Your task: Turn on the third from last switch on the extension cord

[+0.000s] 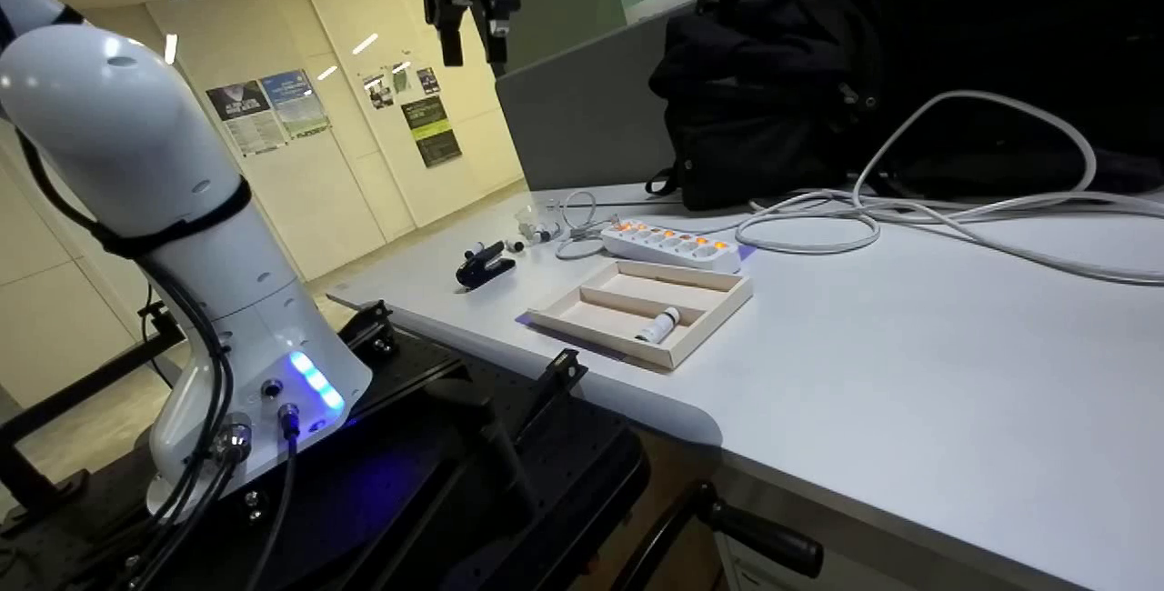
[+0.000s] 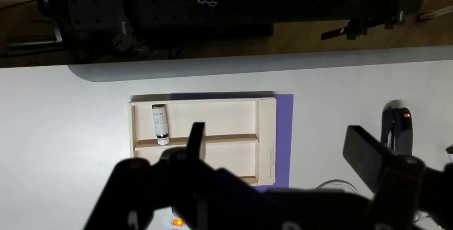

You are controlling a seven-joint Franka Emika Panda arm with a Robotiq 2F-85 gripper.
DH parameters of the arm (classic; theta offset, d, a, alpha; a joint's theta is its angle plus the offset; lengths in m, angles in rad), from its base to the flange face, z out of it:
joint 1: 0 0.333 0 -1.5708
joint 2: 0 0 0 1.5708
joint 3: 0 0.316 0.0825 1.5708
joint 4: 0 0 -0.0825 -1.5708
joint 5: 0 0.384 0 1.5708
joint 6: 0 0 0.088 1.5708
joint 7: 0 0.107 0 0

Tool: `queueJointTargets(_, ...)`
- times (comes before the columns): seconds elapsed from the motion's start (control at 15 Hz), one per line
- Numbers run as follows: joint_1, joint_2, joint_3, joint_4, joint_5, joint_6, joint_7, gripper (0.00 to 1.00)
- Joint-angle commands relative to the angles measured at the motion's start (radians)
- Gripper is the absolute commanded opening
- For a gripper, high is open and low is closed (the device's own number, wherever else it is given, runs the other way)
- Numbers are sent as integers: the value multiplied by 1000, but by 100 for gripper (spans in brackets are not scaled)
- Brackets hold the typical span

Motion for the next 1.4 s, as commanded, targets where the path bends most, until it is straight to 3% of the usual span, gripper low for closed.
queueJointTargets(0.0,13,134,15,49,35,172,12,100)
queueJointTargets(0.2,36,306,35,89,64,481,22,100)
queueJointTargets(0.27,40,365,45,100,74,584,24,75)
queueJointTargets(0.33,44,428,58,117,81,672,30,74)
queueJointTargets(0.53,45,633,113,196,79,871,83,51)
queueJointTargets(0.73,50,789,158,272,38,957,185,31)
queueJointTargets(1.0,89,940,157,359,-29,967,305,5)
queueJointTargets(1.33,102,1045,133,423,-38,885,382,0)
